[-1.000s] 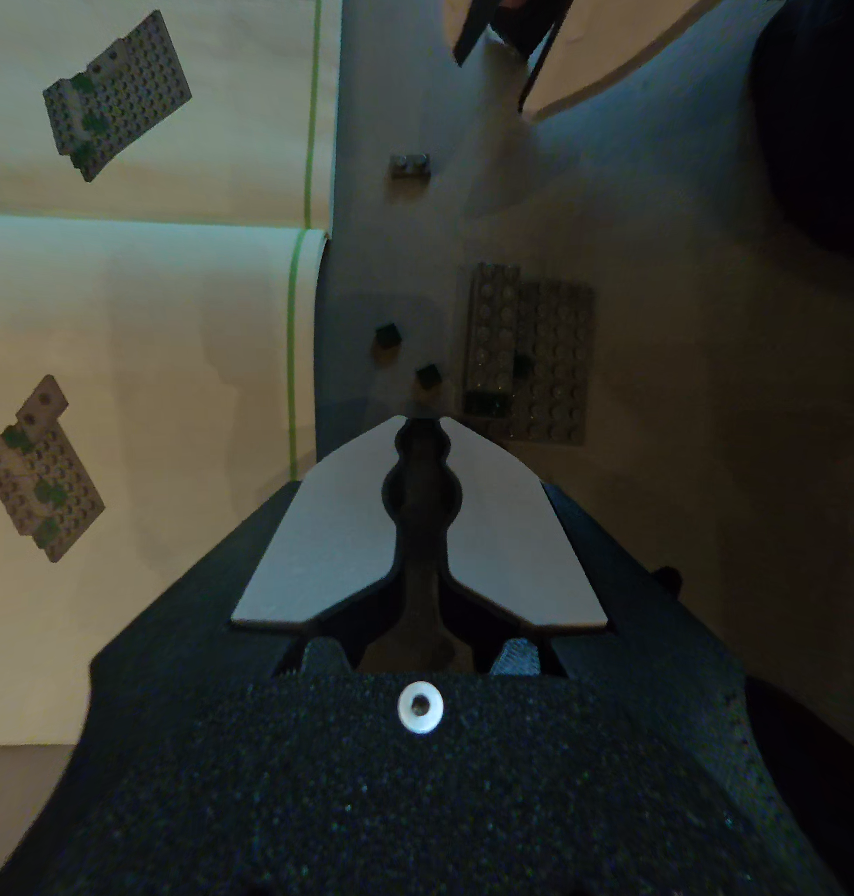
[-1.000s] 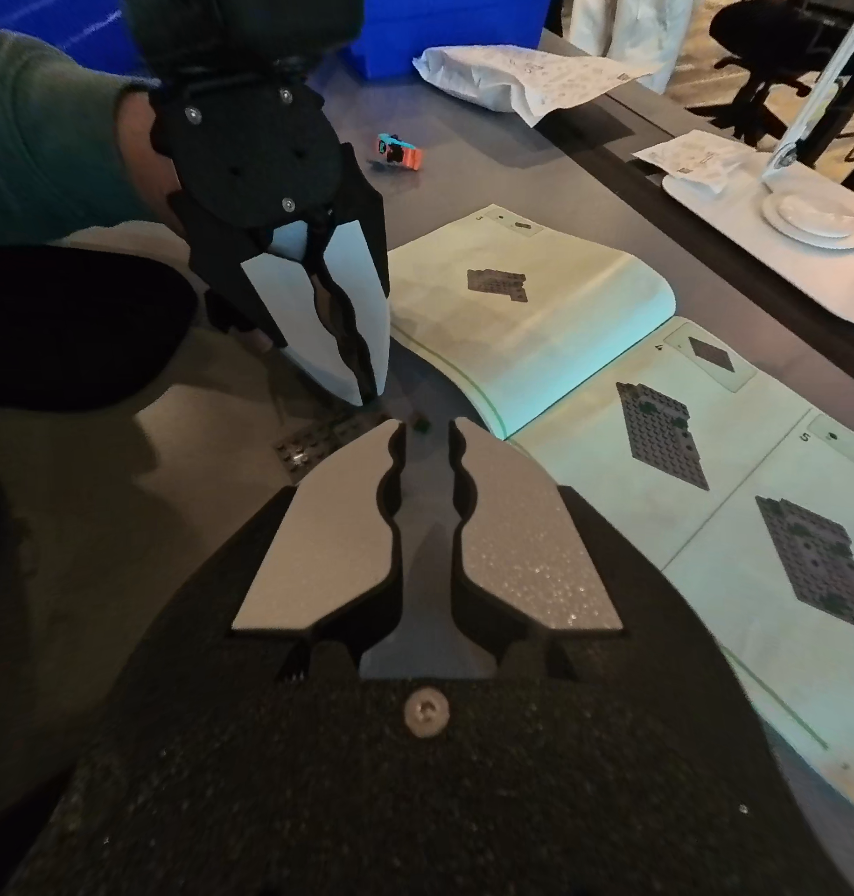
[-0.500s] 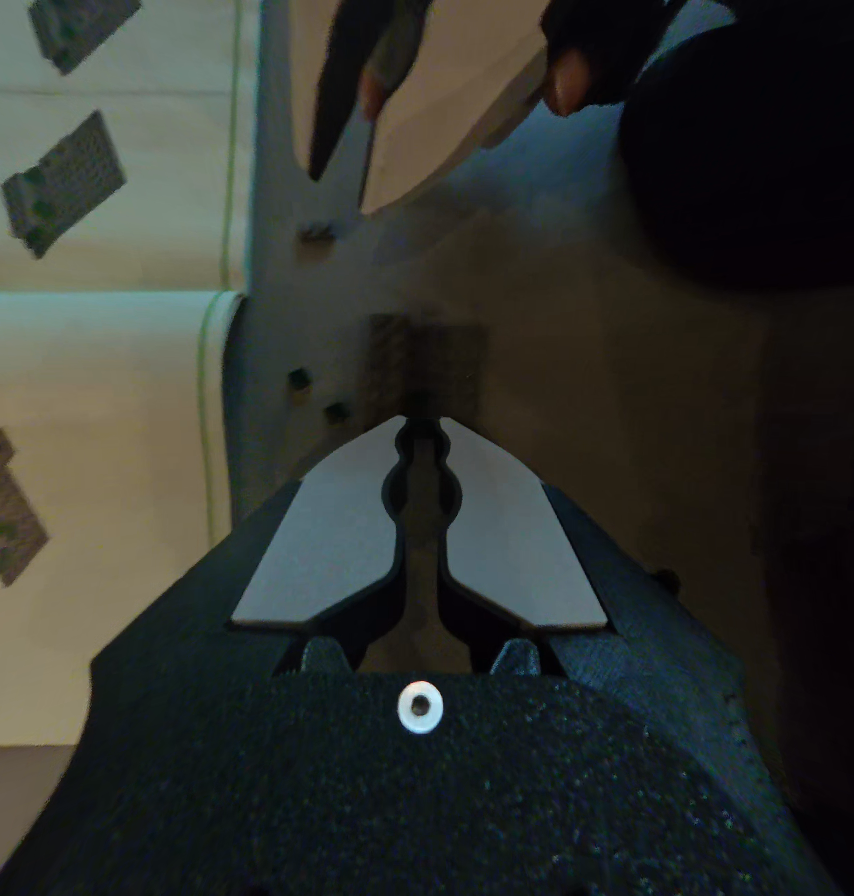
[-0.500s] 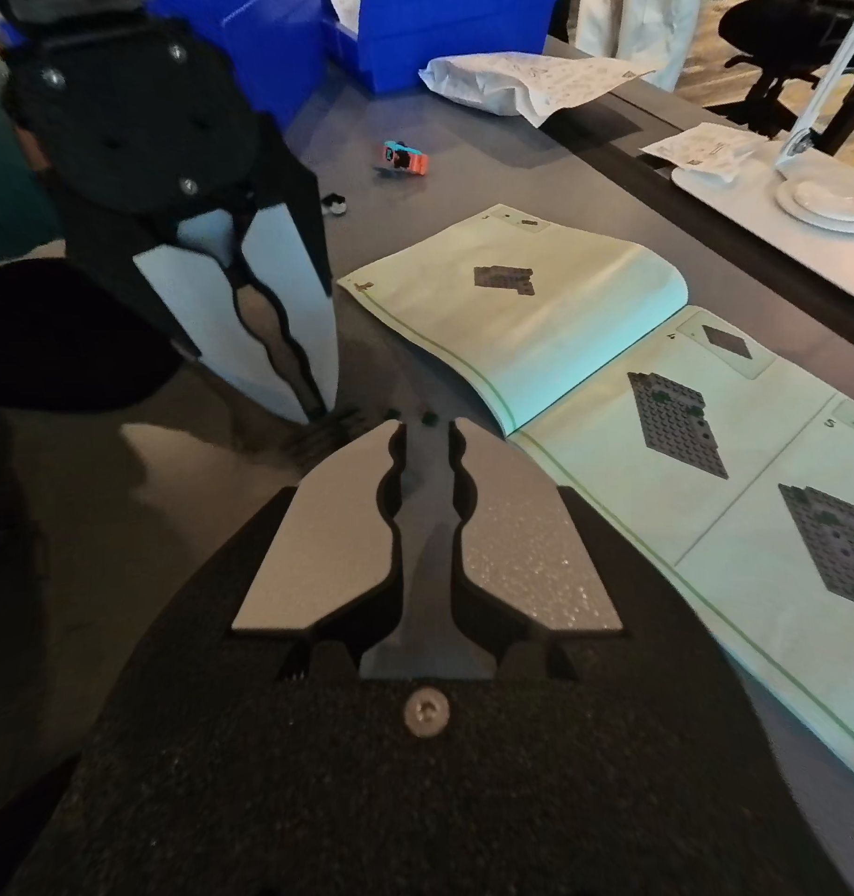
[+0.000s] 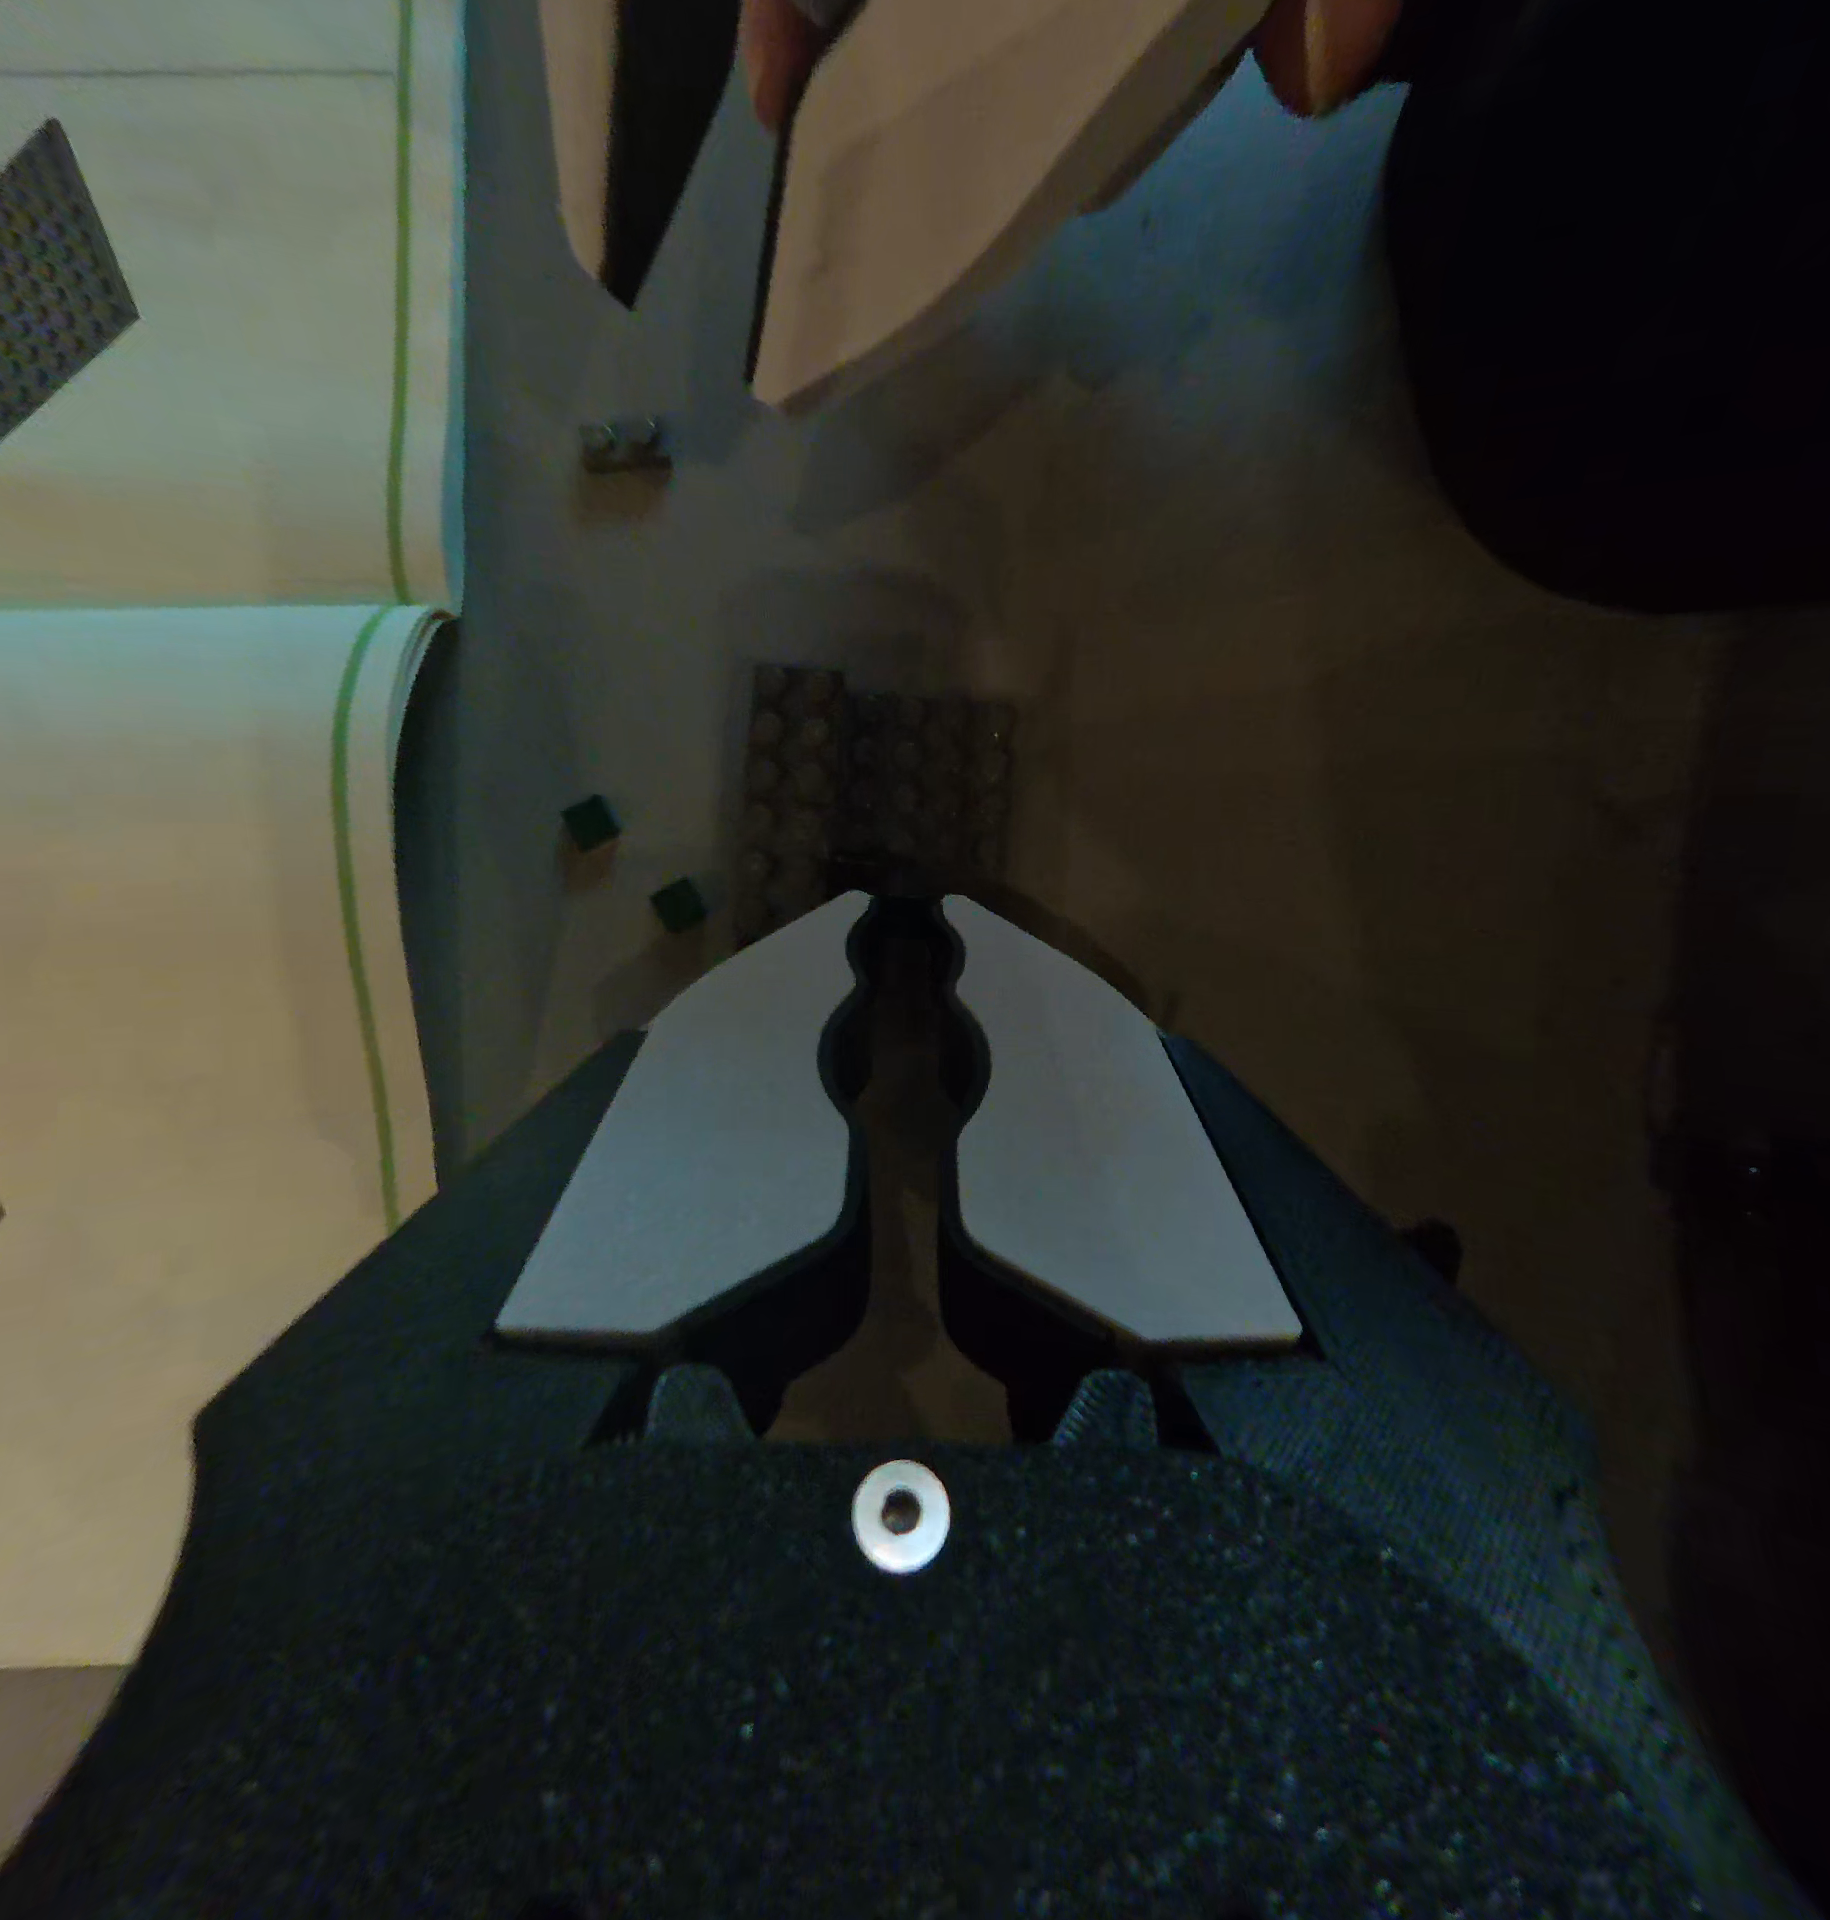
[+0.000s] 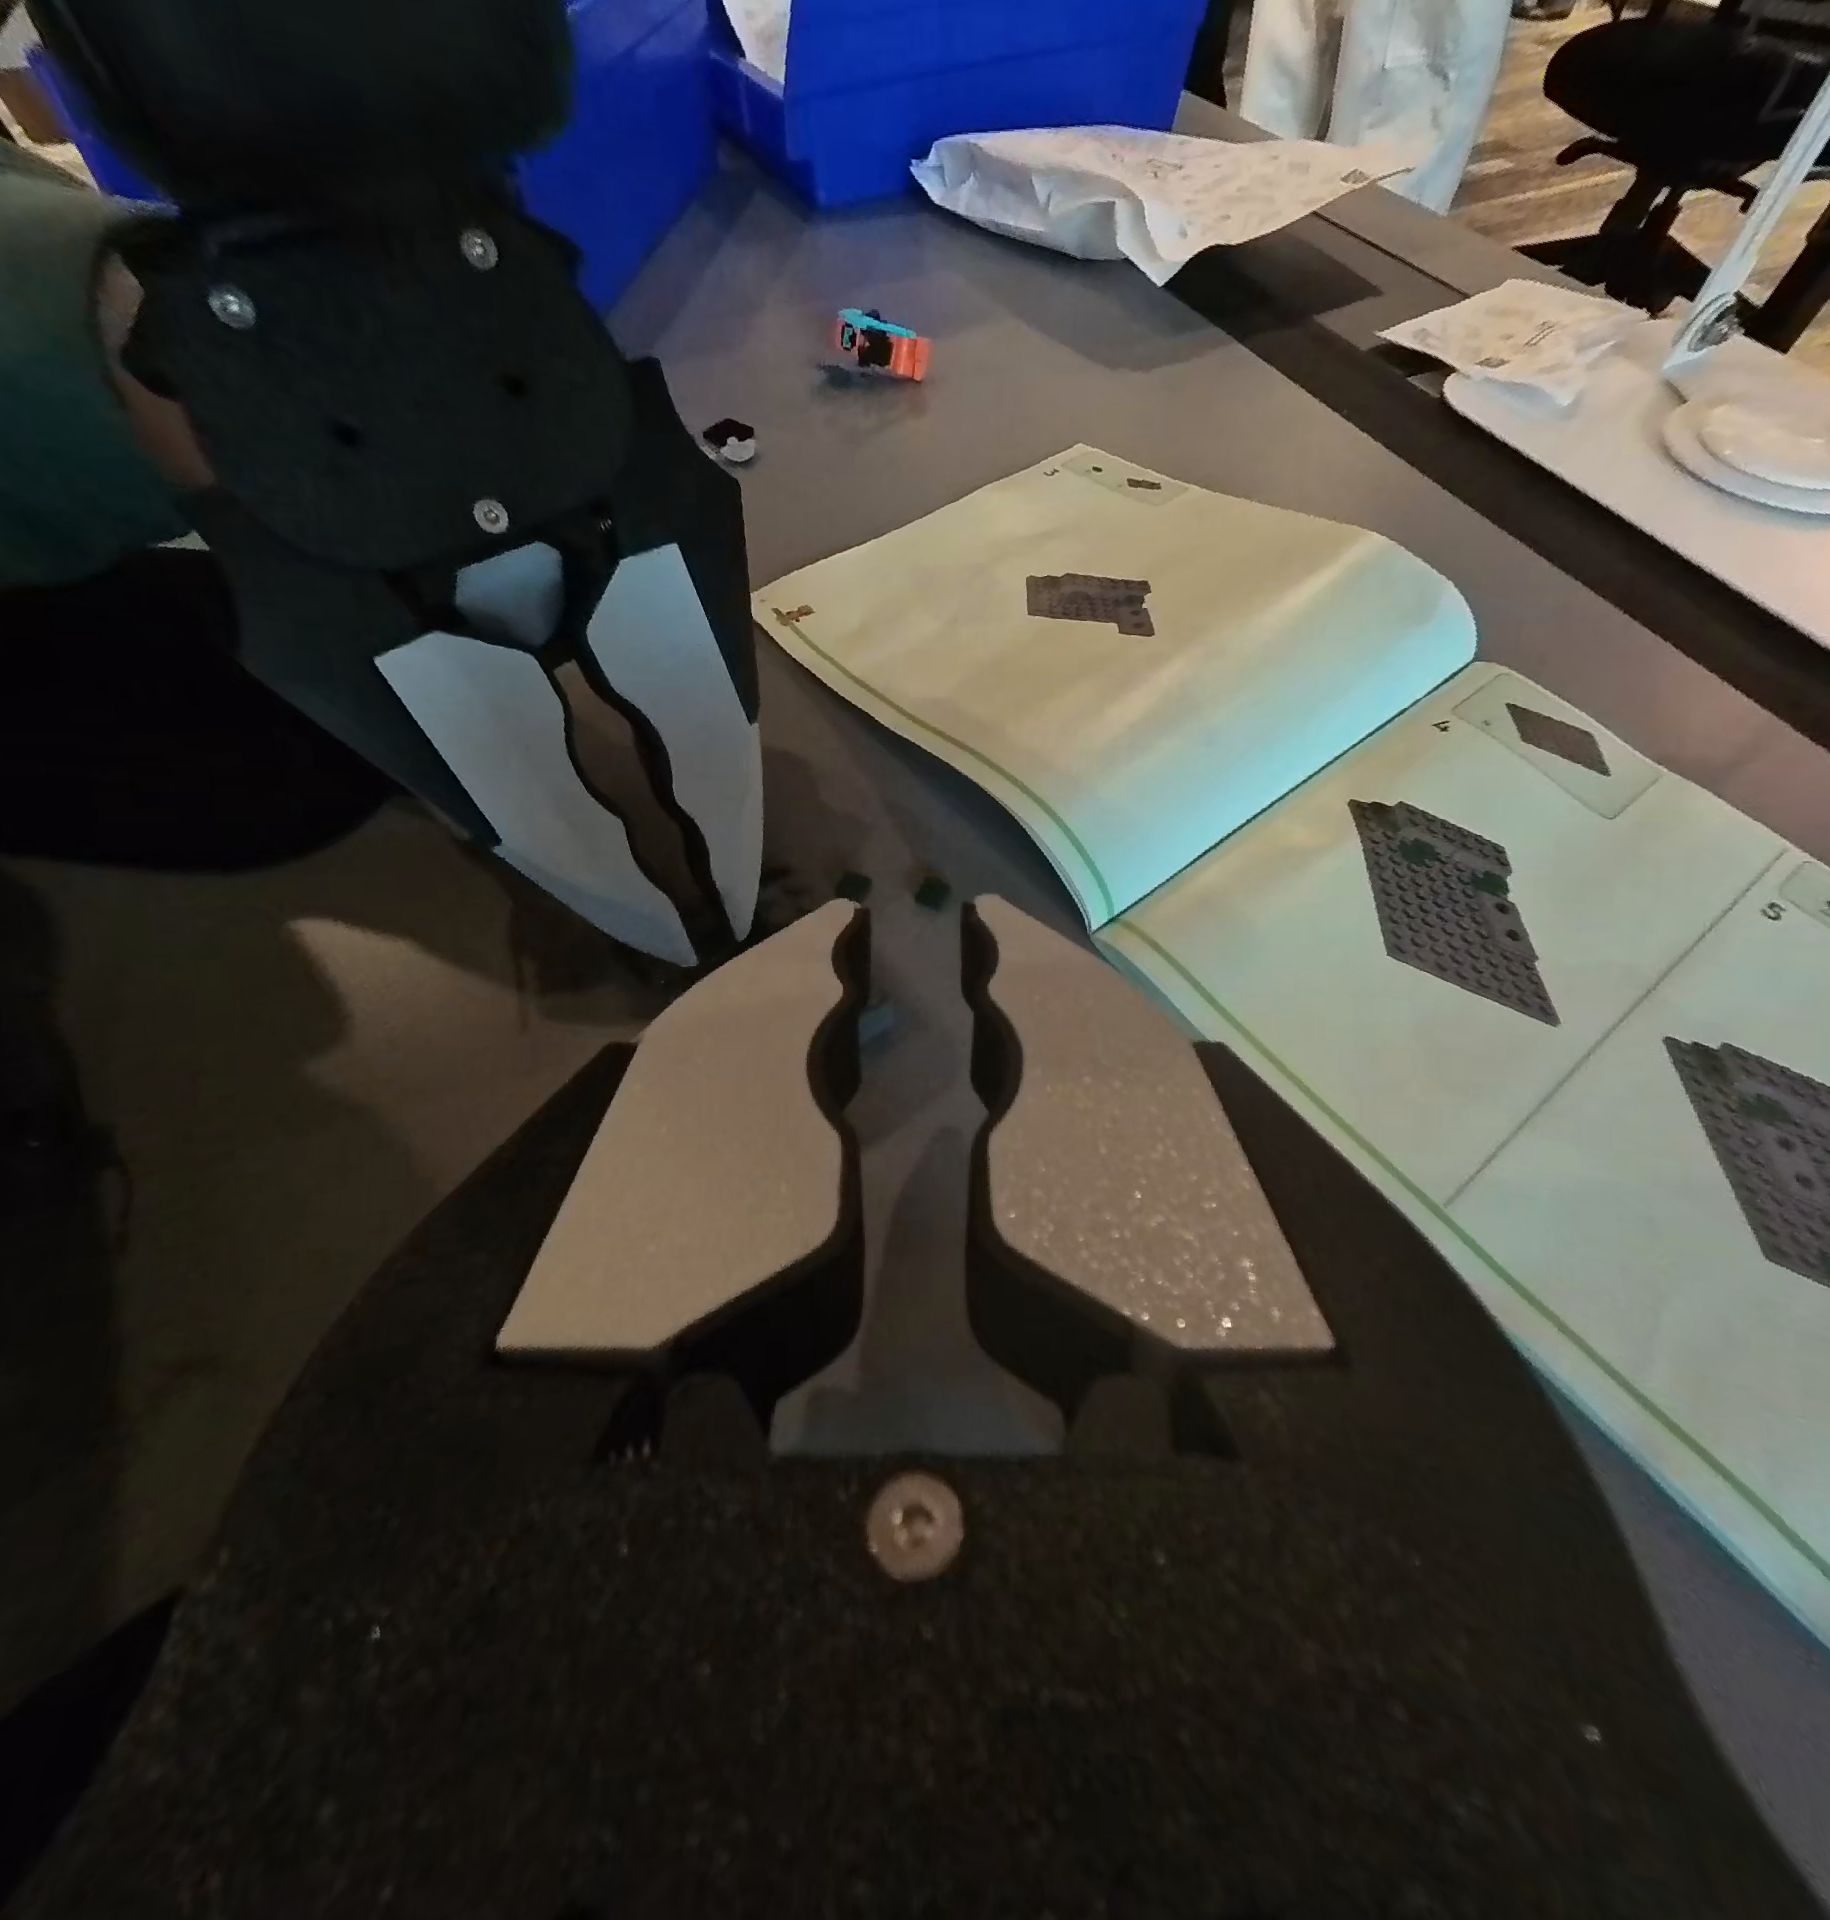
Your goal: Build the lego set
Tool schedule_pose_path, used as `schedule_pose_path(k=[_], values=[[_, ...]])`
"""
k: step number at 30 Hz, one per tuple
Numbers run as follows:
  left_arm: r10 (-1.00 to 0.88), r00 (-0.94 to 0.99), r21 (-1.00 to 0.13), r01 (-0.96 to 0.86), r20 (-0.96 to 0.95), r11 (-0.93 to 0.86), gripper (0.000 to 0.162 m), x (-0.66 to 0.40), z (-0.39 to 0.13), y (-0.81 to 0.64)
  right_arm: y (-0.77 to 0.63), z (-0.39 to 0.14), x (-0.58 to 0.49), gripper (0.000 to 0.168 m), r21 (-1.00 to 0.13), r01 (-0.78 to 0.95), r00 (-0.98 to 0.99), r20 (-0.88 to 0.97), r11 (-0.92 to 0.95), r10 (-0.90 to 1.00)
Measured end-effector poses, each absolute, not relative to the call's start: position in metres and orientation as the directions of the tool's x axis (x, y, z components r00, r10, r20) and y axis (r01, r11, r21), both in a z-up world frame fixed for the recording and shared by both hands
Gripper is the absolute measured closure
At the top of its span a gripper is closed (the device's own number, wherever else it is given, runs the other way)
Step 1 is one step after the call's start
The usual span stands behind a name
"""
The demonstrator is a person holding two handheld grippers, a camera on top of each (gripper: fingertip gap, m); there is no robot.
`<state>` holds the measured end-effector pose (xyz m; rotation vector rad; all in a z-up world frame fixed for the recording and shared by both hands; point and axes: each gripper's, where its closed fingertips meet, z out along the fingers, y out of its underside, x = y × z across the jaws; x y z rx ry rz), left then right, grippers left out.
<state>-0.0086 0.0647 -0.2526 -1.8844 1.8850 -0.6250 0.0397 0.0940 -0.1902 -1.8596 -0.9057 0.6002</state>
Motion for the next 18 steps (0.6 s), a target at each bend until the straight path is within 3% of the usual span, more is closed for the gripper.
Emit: schedule_pose_path(k=[18], values=[[-0.999, -0.045, -0.547, -0.835, -0.028, 0.053, 0.15, -0.0113, -0.2525, 0.0699, 0.0902, -0.1944, 0.0344, 0.152, -0.896, 0.342, 0.585, -0.032, -0.282, 0.81]])
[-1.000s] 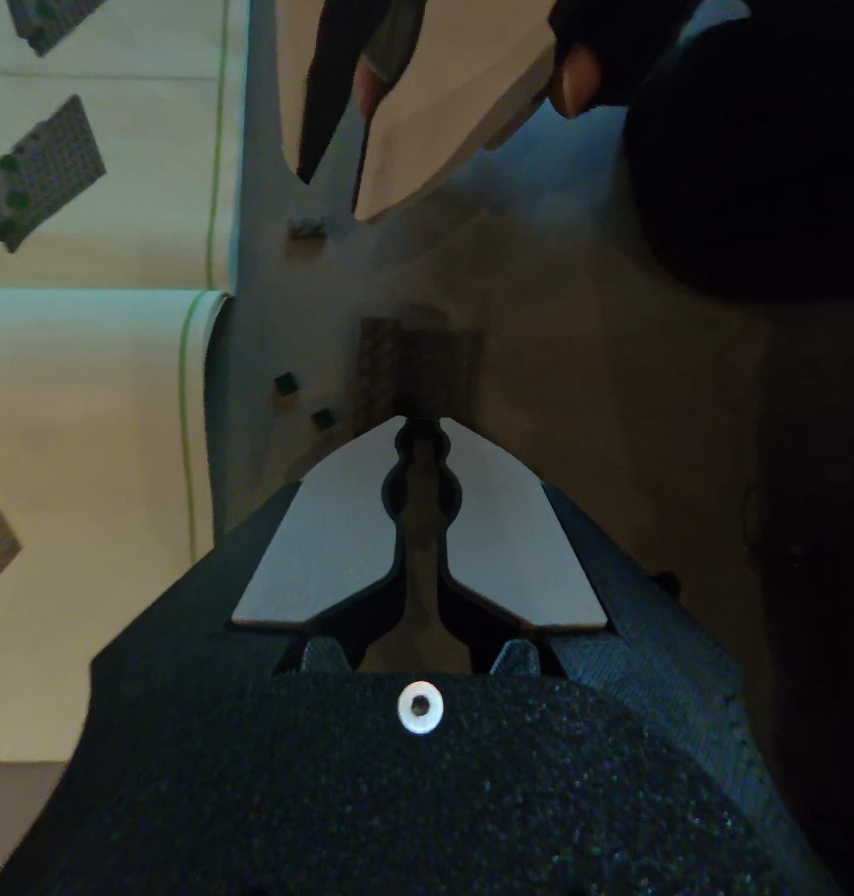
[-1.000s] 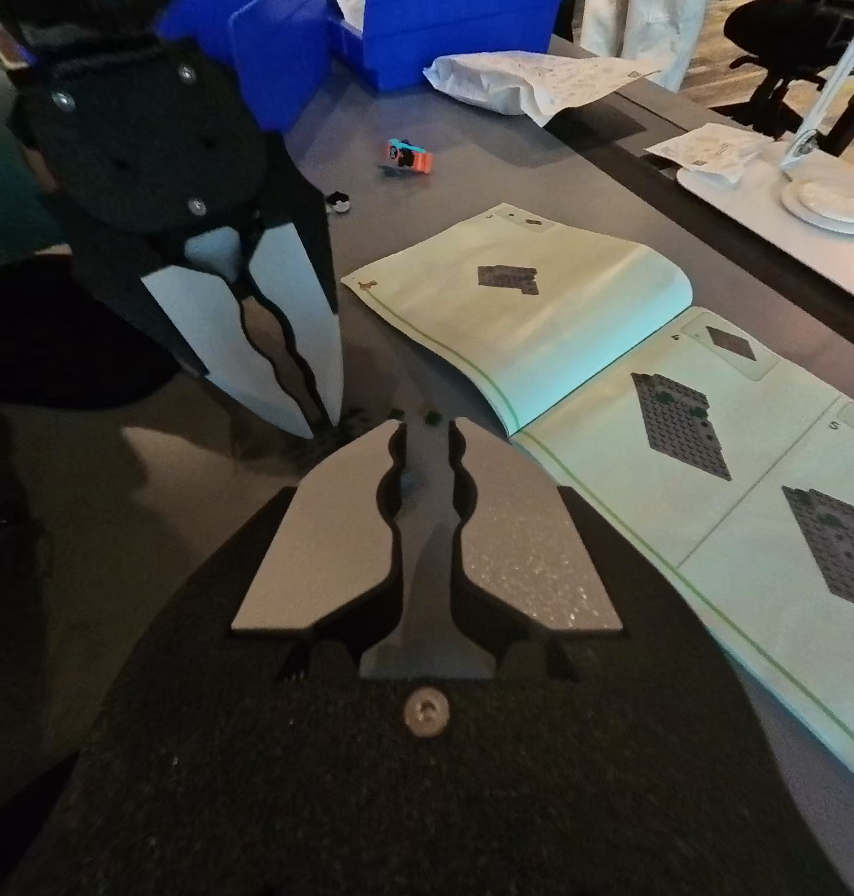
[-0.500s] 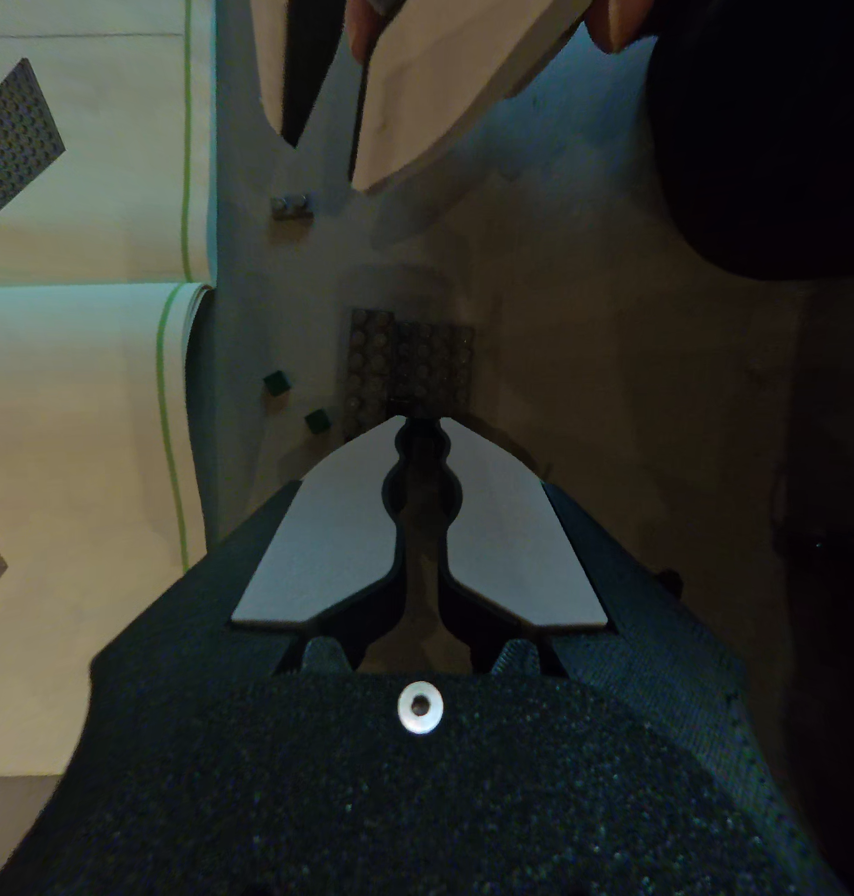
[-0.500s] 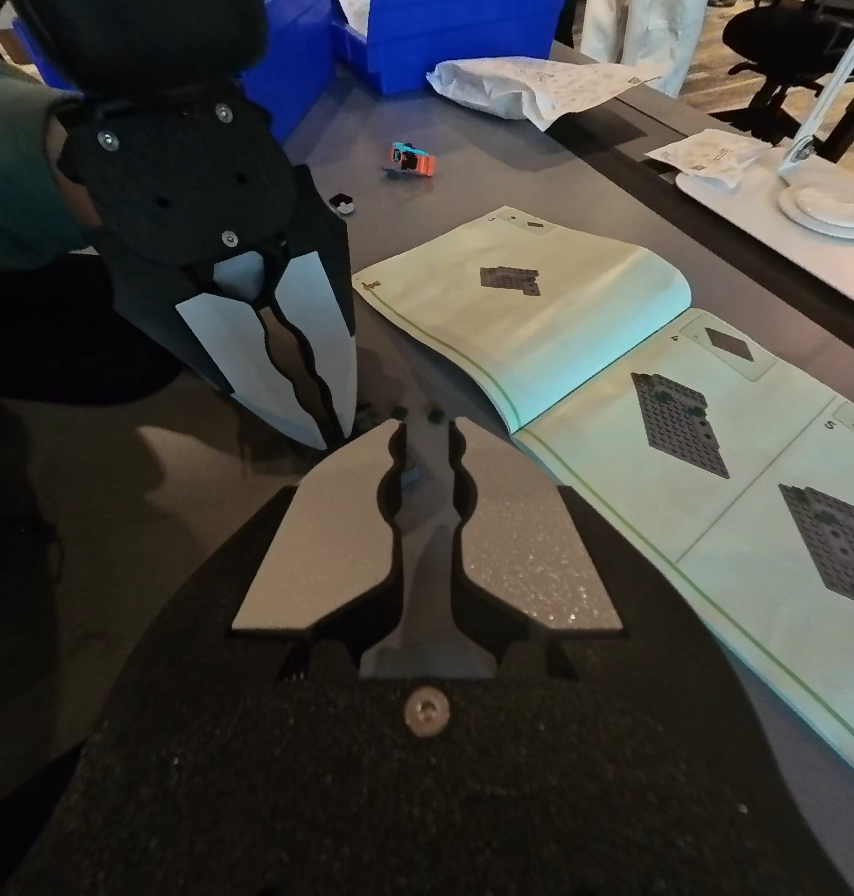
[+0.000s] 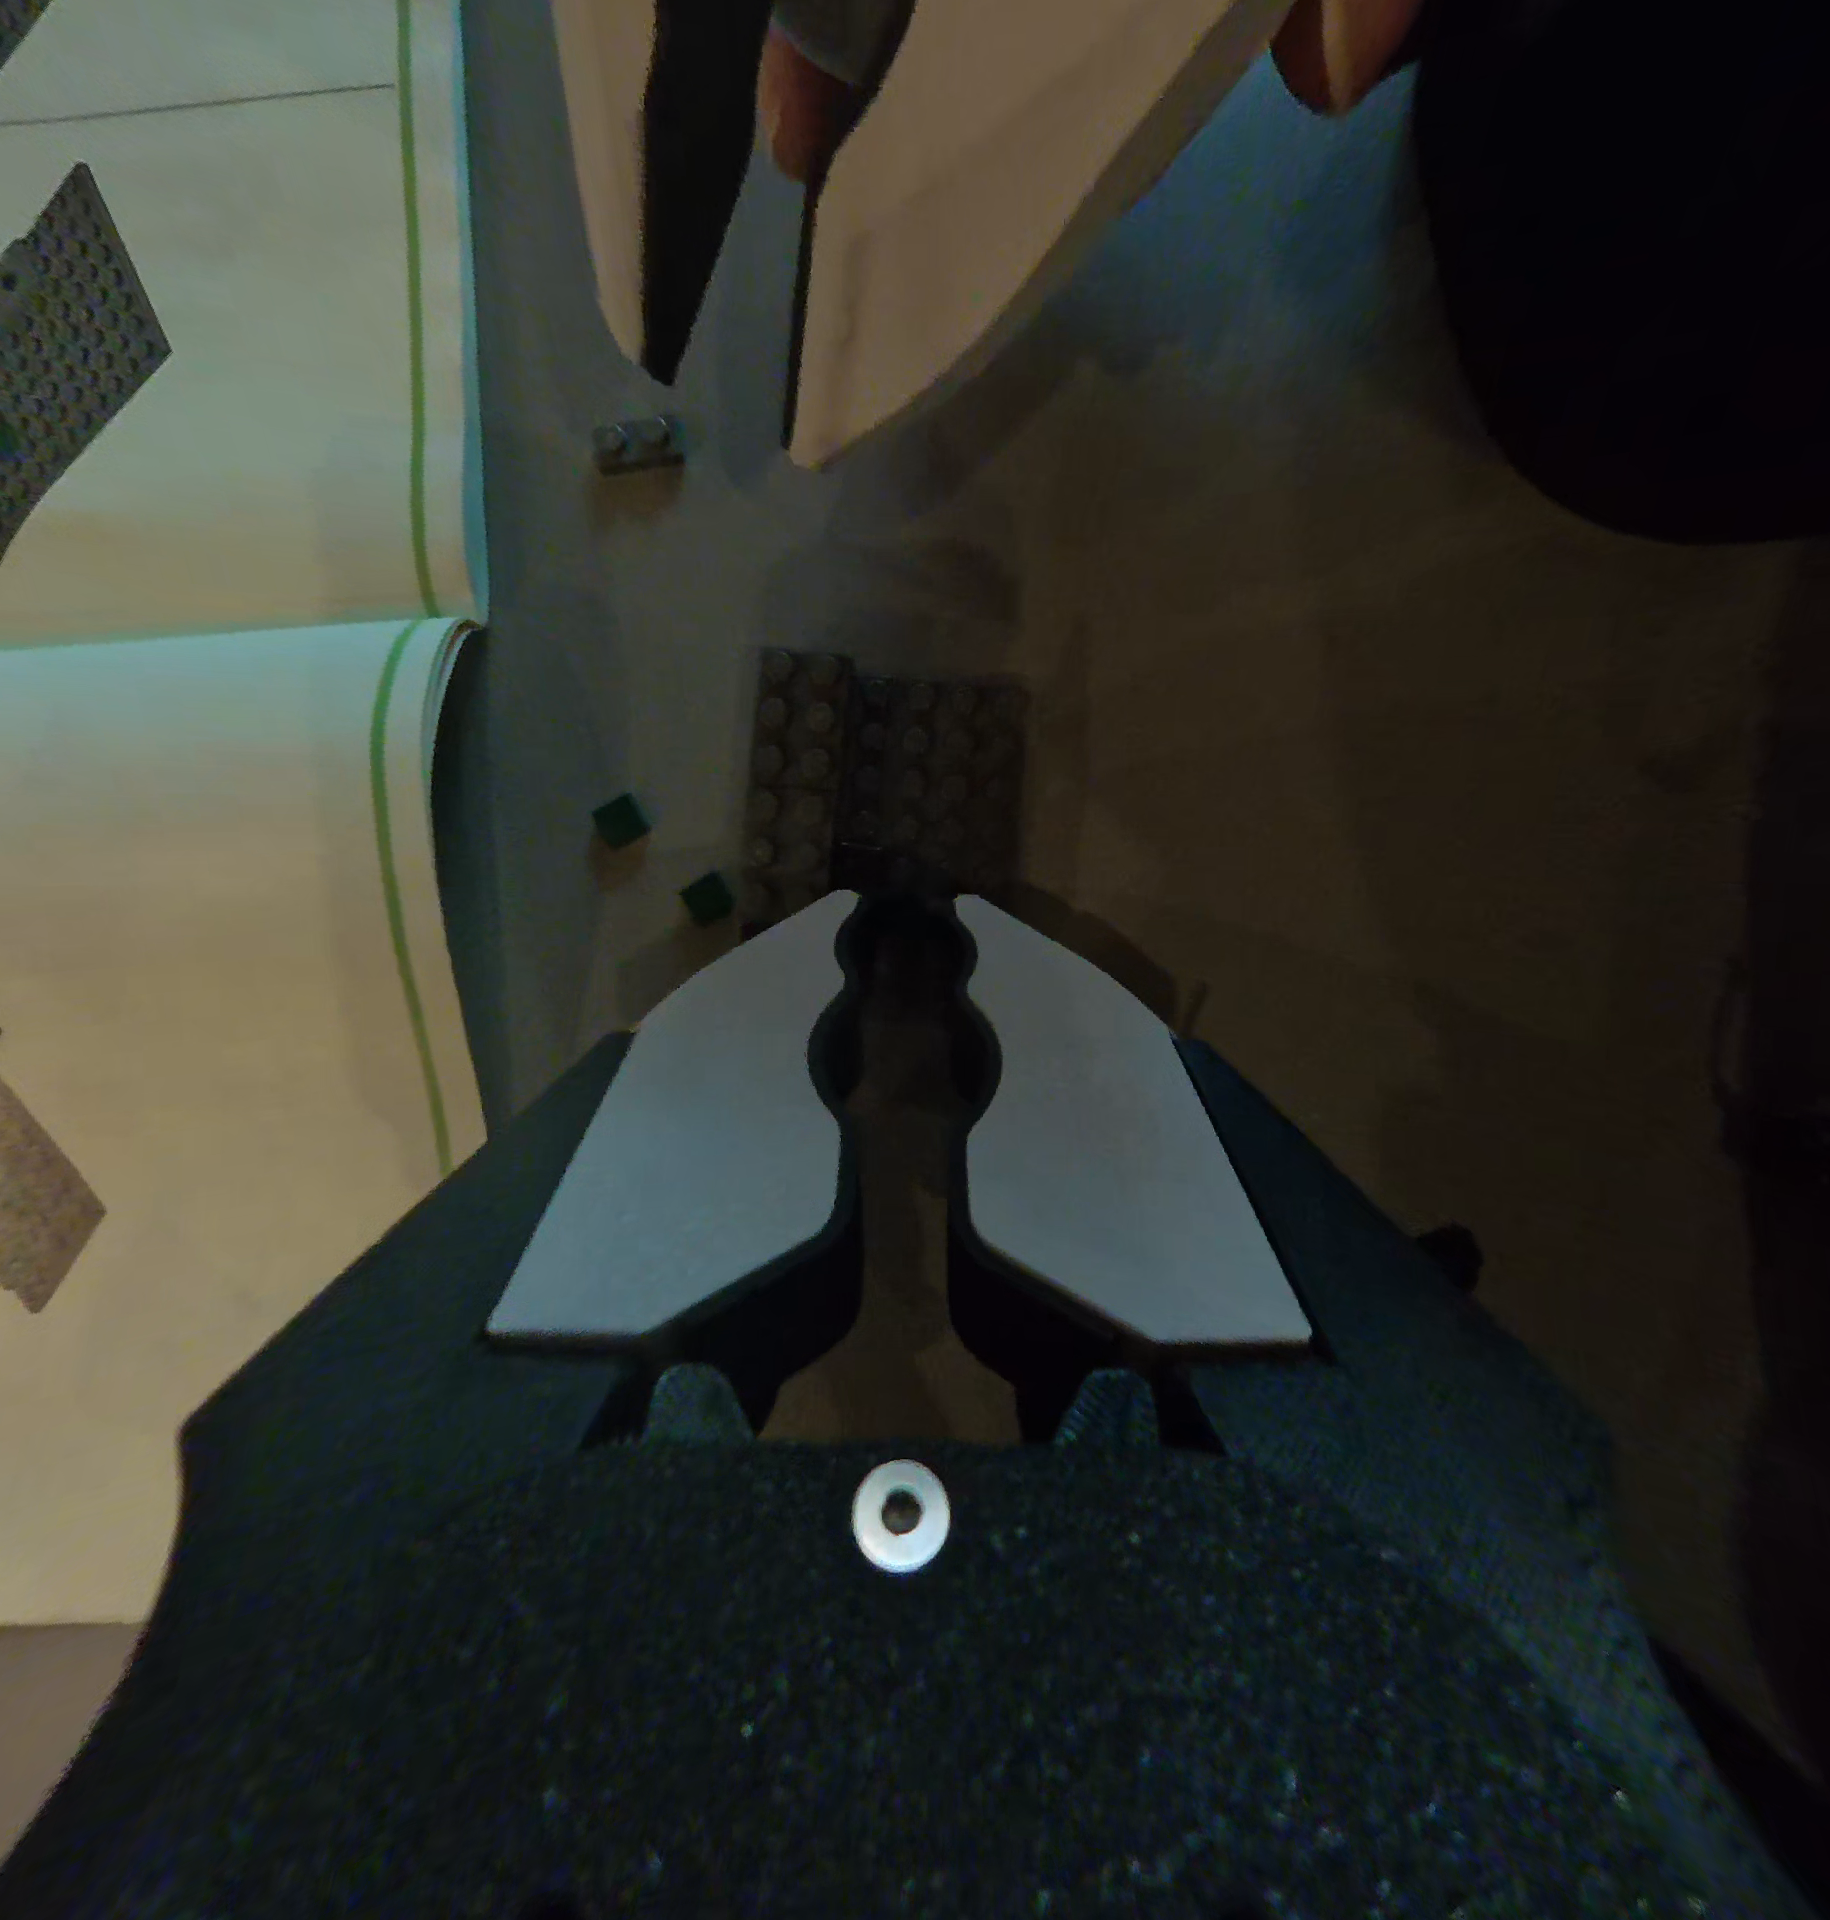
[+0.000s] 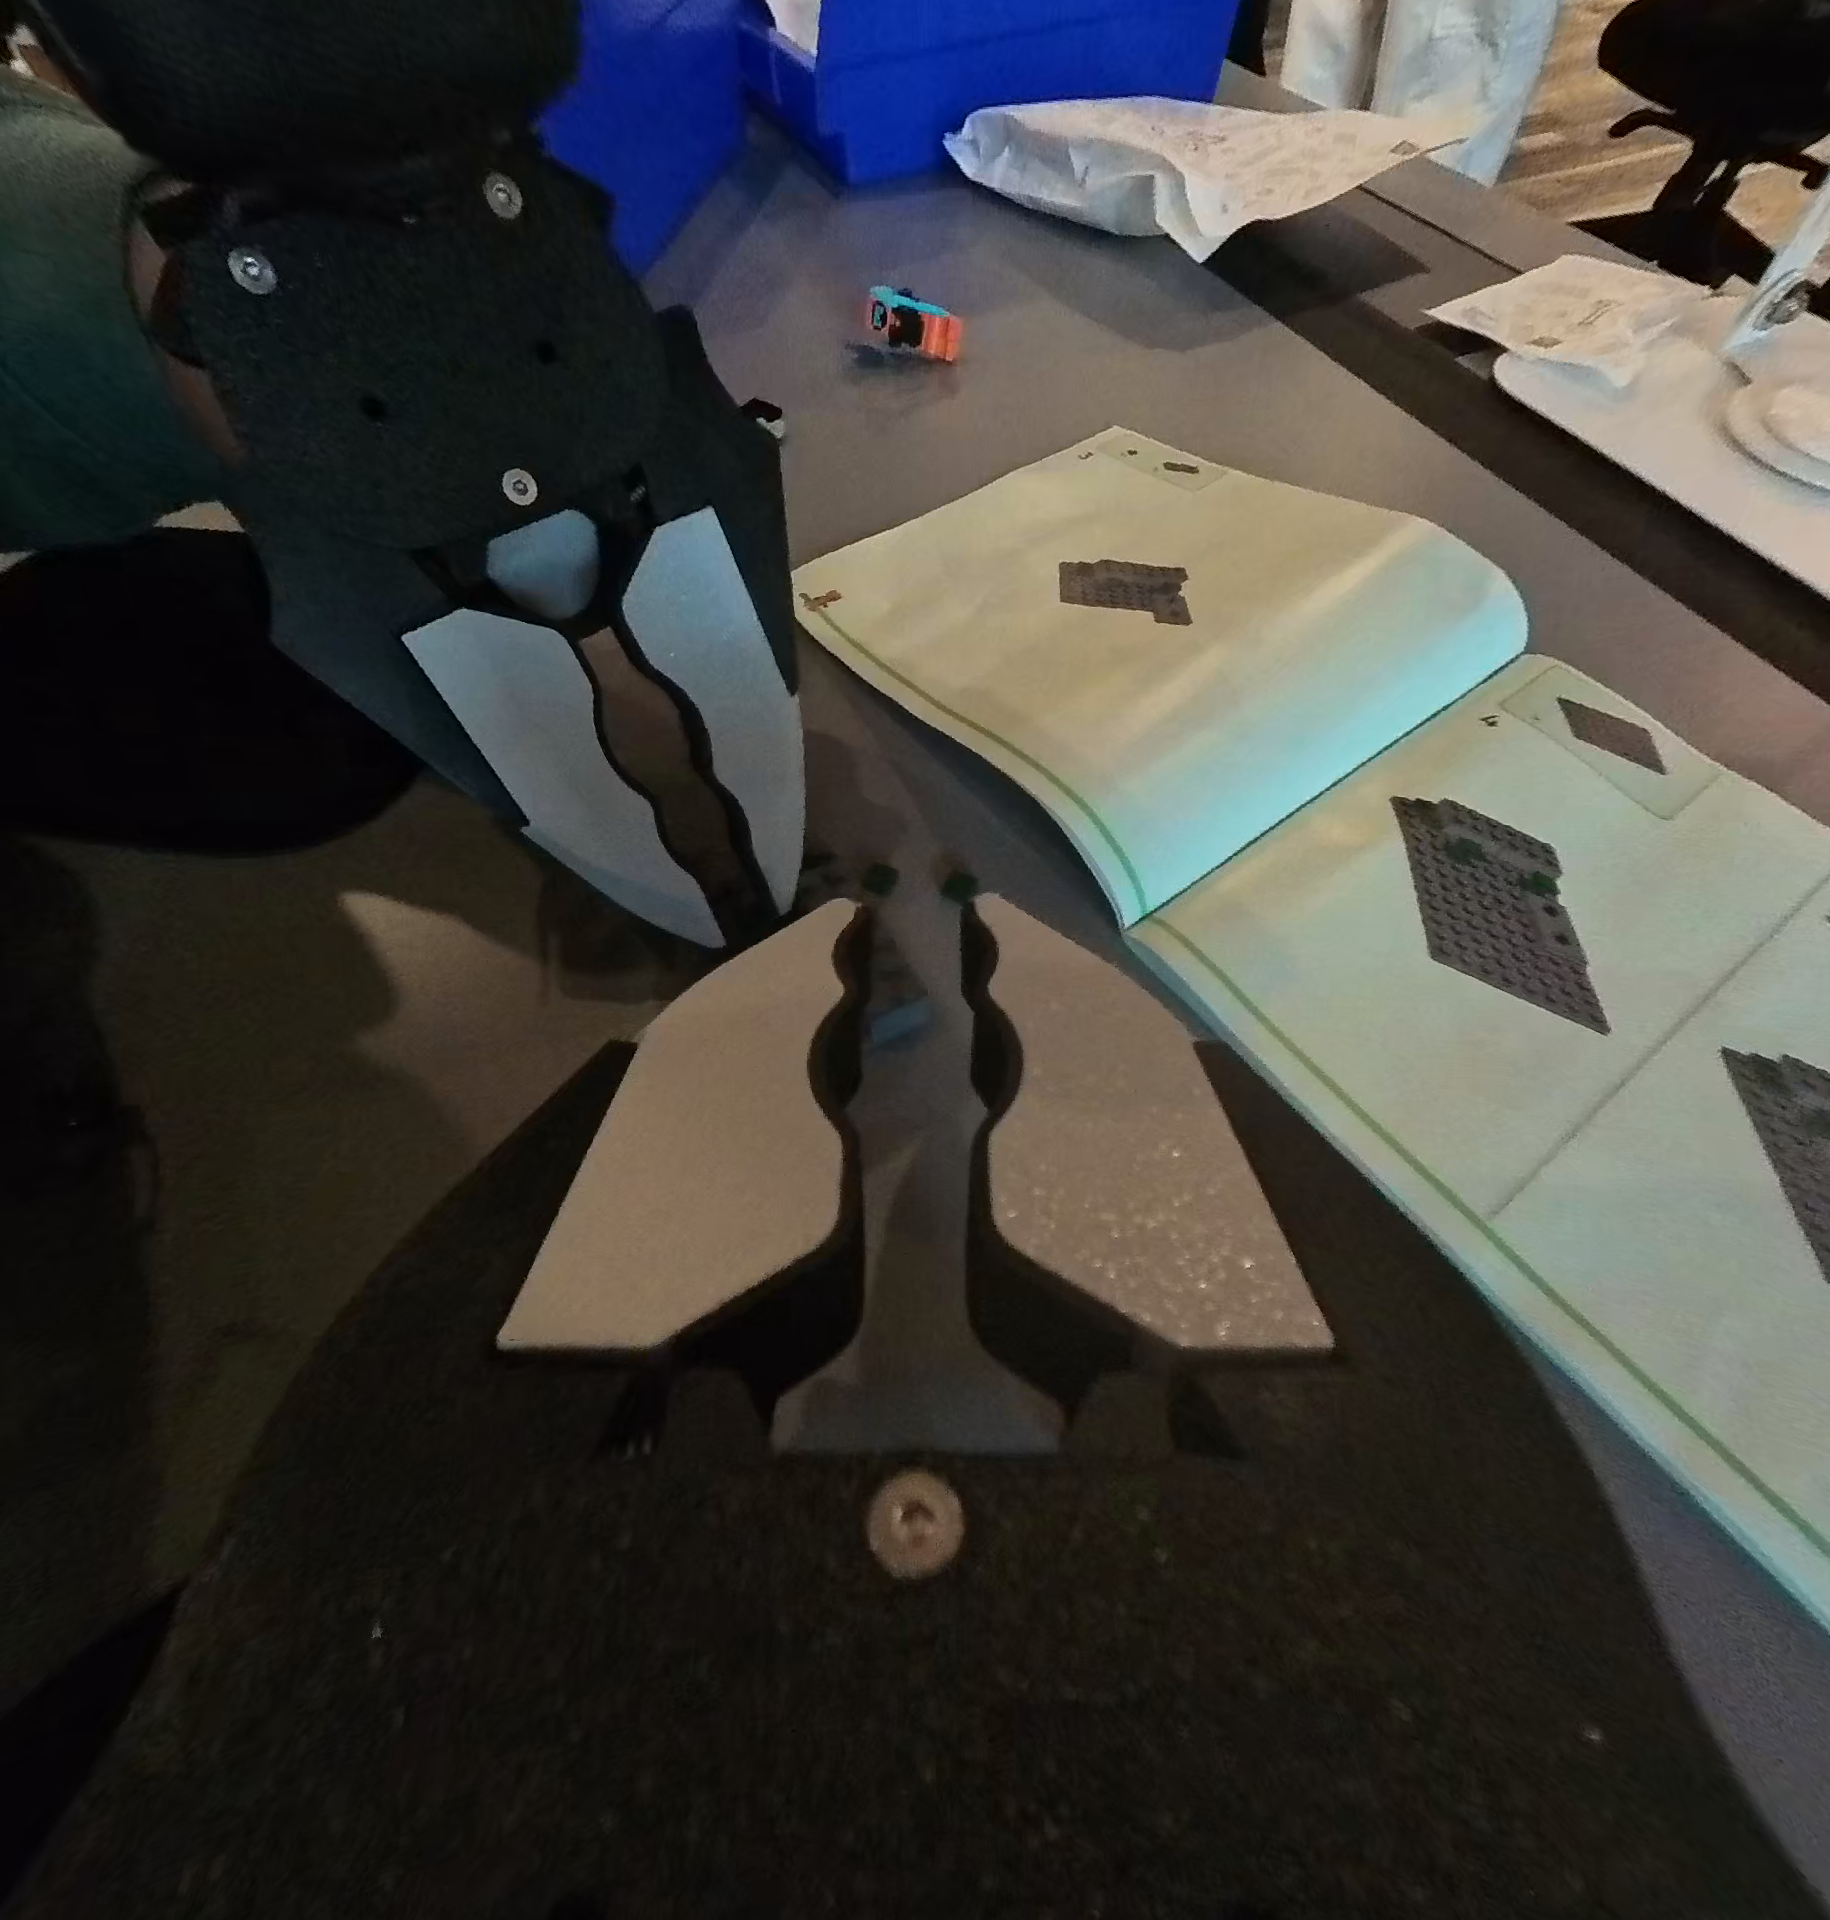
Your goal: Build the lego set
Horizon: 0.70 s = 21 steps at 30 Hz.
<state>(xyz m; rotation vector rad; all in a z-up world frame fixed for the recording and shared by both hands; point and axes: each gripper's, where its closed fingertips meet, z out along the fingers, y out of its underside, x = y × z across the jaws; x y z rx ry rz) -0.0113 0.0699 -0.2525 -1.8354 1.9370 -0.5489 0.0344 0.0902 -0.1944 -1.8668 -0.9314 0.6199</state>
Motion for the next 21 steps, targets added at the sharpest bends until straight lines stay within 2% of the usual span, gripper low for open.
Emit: schedule_pose_path(k=[14, 18, 21], values=[[-0.998, -0.044, -0.572, -0.818, -0.052, 0.066, 0.146, -0.012, -0.245, 0.07, 0.083, -0.199, 0.026, 0.153, -0.888, 0.367, 0.545, -0.037, -0.278, 0.838], [-0.998, 0.02, -0.617, -0.787, -0.053, 0.017, 0.149, -0.02, -0.233, 0.073, 0.077, -0.201, 0.018, 0.156, -0.882, 0.394, 0.509, -0.026, -0.26, 0.861], [-0.993, 0.11, -0.669, -0.741, -0.036, -0.058, 0.147, -0.028, -0.227, 0.077, 0.071, -0.206, 0.007, 0.151, -0.86, 0.44, 0.487, -0.012, -0.257, 0.873]])
